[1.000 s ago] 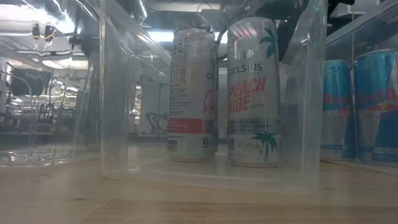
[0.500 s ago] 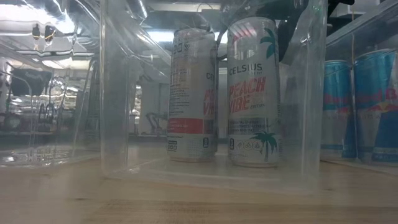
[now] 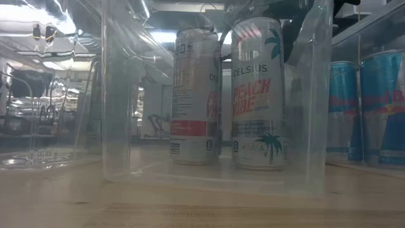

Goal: Sort soda cans
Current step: Put the middle white-yellow soda can into the left transparent bin

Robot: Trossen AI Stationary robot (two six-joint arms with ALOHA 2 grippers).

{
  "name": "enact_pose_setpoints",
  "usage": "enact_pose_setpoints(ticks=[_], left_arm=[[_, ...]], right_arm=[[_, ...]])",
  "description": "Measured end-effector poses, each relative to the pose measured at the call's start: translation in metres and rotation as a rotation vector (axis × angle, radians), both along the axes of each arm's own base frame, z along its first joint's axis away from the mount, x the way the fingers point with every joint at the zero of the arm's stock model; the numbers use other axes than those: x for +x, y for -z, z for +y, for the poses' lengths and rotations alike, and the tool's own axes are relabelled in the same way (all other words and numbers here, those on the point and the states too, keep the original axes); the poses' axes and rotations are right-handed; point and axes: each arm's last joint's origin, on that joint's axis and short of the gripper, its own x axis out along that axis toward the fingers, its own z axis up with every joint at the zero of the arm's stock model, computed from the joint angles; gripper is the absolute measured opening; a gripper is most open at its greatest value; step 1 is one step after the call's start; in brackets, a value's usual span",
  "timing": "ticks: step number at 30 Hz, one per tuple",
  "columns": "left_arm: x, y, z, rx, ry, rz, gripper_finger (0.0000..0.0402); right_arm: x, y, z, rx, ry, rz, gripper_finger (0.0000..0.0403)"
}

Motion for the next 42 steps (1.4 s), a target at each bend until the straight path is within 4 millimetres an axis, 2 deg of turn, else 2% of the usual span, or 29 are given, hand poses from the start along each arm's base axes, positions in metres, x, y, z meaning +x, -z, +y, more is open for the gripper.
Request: enact_pose_setpoints(ticks=[10, 23, 27, 33, 42], left_arm=[[0.012, 0.015, -0.029, 0.053, -0.041, 0.141, 0.0249], [0.054, 0.048, -0.066, 0.186, -0.09, 0.33, 0.0249], [0.059, 0.057, -0.072, 0.217, -0.09, 0.358, 0.0249], [0.053, 0.09, -0.075, 0.231, -0.139, 0.415, 0.0249], [0.061, 0.139, -0.079, 0.199, -0.111, 0.408, 0.0249]], right_arm=[[0.0, 0.0, 0.0, 0.001, -0.001, -0.003, 0.0364], [0.001, 0.0, 0.0, 0.001, 0.0, -0.007, 0.0364], [0.001, 0.0, 0.0, 0.002, 0.0, -0.009, 0.0364], [0.001, 0.0, 0.0, 0.002, 0.0, -0.01, 0.0364], [0.002, 0.0, 0.0, 0.003, -0.001, -0.021, 0.0364]])
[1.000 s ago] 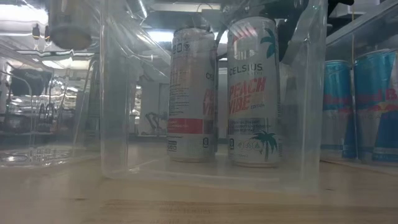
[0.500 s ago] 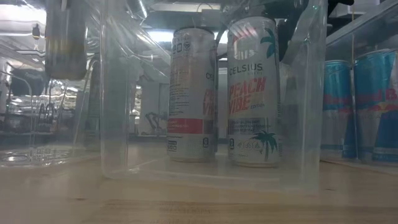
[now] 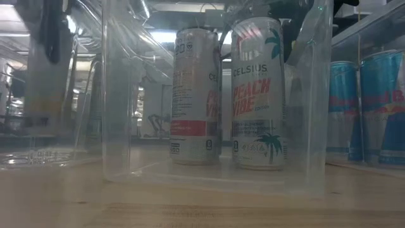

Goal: Sort soda cans
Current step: Put the middle white-yellow soda can into the left transparent bin, then put the top white-yellow soda can into the left transparent bin

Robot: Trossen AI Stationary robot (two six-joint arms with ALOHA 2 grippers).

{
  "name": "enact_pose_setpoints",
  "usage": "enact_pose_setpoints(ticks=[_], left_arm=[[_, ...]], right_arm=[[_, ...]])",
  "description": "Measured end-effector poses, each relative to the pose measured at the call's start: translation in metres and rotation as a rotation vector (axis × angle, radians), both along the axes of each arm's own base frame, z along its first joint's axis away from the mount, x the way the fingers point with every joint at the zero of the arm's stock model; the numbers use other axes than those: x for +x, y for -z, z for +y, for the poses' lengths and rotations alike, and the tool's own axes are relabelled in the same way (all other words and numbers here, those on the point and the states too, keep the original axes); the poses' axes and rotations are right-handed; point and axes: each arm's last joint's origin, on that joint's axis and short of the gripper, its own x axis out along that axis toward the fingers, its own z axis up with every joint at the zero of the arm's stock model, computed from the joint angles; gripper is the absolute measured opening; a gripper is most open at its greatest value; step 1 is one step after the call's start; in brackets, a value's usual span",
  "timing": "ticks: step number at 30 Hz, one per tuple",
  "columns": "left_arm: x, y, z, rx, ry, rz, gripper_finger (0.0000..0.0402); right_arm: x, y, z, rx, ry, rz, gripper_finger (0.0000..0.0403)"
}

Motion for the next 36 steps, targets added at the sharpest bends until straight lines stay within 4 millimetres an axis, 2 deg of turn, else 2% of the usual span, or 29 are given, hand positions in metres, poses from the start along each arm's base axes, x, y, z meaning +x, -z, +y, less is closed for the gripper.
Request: enact_pose_setpoints(ticks=[8, 15, 19, 23, 29, 36], left_arm=[[0.0, 0.023, 0.0, -0.002, -0.004, -0.001, 0.0259], [0.001, 0.024, 0.003, -0.001, -0.032, -0.005, 0.0309], [0.001, 0.022, 0.005, -0.032, 0.0, 0.024, 0.0323], [0.002, 0.007, 0.006, -0.065, -0.003, 0.014, 0.0324], [-0.007, -0.029, 0.013, -0.052, 0.008, -0.023, 0.0325], [-0.019, -0.077, 0.037, 0.168, -0.057, -0.258, 0.0327]], right_arm=[[0.0, 0.0, 0.0, 0.007, -0.002, 0.001, 0.0364], [0.0, 0.0, 0.0, 0.011, -0.002, 0.001, 0.0364], [0.0, 0.0, 0.0, 0.015, -0.003, 0.001, 0.0364], [0.0, 0.0, 0.0, 0.016, -0.003, 0.002, 0.0364], [0.0, 0.0, 0.0, 0.016, -0.004, 0.002, 0.0364], [0.0, 0.0, 0.0, 0.015, -0.005, 0.002, 0.0364]])
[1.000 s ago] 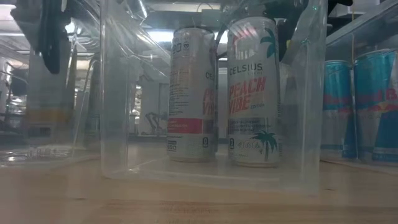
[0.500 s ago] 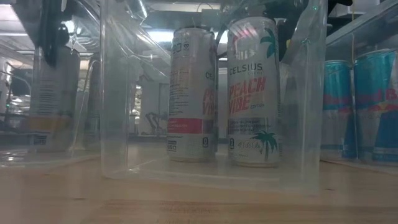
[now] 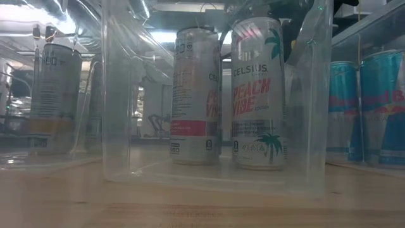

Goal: Sort soda cans
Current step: Put the top white-yellow soda can into the left transparent bin

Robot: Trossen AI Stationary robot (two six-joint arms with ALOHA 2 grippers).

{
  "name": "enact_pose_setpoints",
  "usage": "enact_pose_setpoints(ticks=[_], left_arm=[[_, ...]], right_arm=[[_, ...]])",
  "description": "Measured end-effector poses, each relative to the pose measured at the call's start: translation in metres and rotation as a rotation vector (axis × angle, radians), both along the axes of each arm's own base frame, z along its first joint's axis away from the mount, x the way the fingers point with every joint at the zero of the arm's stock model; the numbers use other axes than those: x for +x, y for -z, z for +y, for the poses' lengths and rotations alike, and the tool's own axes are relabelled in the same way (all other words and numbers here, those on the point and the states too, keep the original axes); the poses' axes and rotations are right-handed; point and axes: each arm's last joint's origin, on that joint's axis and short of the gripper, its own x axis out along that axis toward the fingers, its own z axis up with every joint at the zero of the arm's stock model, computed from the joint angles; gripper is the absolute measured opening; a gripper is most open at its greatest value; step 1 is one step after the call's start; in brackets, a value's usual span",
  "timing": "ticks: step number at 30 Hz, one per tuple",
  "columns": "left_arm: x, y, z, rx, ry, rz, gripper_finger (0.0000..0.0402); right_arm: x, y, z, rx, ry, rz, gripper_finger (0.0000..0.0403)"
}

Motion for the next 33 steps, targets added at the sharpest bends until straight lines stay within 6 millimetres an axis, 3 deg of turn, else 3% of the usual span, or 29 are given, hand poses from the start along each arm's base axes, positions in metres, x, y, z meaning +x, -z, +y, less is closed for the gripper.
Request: enact_pose_setpoints(ticks=[4, 12, 17, 22, 27, 33], left_arm=[[-0.002, -0.017, 0.012, 0.2, -0.001, -0.128, 0.0327], [0.01, -0.032, 0.023, 0.449, 0.066, -0.177, 0.0327], [0.016, -0.037, 0.037, 0.484, -0.018, -0.214, 0.0344], [0.014, -0.037, 0.07, 0.522, -0.196, -0.158, 0.0394], [0.005, -0.037, 0.109, 0.538, -0.404, -0.113, 0.0388], [-0.005, -0.033, 0.126, 0.546, -0.475, -0.02, 0.039]], right_arm=[[0.0, 0.0, 0.0, -0.009, 0.001, -0.004, 0.0364], [0.0, 0.0, 0.0, -0.016, 0.003, -0.007, 0.0364], [0.0, 0.0, 0.0, -0.016, 0.003, -0.007, 0.0364], [0.001, -0.001, 0.0, -0.016, 0.003, -0.01, 0.0364], [0.001, -0.001, 0.0, -0.015, 0.004, -0.01, 0.0364], [-0.001, 0.005, -0.001, -0.017, 0.007, -0.029, 0.0364]])
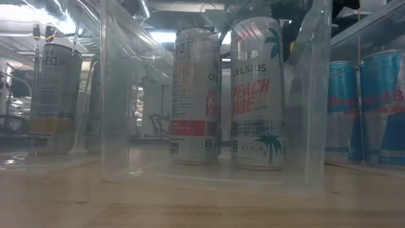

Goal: Sort soda cans
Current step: Put the top white-yellow soda can into the left transparent bin

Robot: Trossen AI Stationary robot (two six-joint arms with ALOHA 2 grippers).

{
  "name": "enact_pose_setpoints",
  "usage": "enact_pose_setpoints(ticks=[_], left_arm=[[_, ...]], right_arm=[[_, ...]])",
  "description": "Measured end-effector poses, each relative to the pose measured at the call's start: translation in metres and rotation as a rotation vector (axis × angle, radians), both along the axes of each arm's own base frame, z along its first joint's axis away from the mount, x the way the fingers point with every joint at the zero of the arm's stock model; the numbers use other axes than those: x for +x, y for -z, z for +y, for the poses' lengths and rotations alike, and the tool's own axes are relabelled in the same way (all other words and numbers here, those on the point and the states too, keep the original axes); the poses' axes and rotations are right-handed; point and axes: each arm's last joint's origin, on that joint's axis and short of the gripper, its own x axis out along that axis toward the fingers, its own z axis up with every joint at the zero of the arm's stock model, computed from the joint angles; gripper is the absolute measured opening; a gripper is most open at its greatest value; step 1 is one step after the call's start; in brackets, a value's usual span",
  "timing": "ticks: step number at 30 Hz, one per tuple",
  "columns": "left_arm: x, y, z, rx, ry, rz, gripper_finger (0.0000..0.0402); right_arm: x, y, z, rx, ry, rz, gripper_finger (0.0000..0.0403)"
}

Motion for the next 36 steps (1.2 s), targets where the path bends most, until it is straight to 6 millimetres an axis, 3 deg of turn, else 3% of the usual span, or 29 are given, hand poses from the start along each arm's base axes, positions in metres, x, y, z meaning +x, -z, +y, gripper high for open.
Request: enact_pose_setpoints(ticks=[9, 17, 24, 31, 36], left_arm=[[-0.004, 0.005, 0.041, -0.04, -0.172, -0.086, 0.039], [-0.012, 0.033, 0.1, -0.195, -0.314, -0.01, 0.039], [-0.019, 0.066, 0.138, -0.315, -0.442, 0.134, 0.039], [-0.013, 0.093, 0.154, -0.414, -0.453, 0.258, 0.0381], [-0.011, 0.109, 0.156, -0.516, -0.363, 0.464, 0.0369]], right_arm=[[0.004, 0.0, 0.0, -0.021, -0.02, -0.019, 0.0364], [0.005, 0.0, 0.0, -0.032, -0.024, -0.021, 0.0364], [0.005, 0.0, 0.0, -0.032, -0.023, -0.024, 0.0364], [0.005, 0.003, 0.0, -0.031, -0.022, -0.039, 0.0364], [0.005, 0.005, 0.0, -0.029, -0.022, -0.048, 0.0364]])
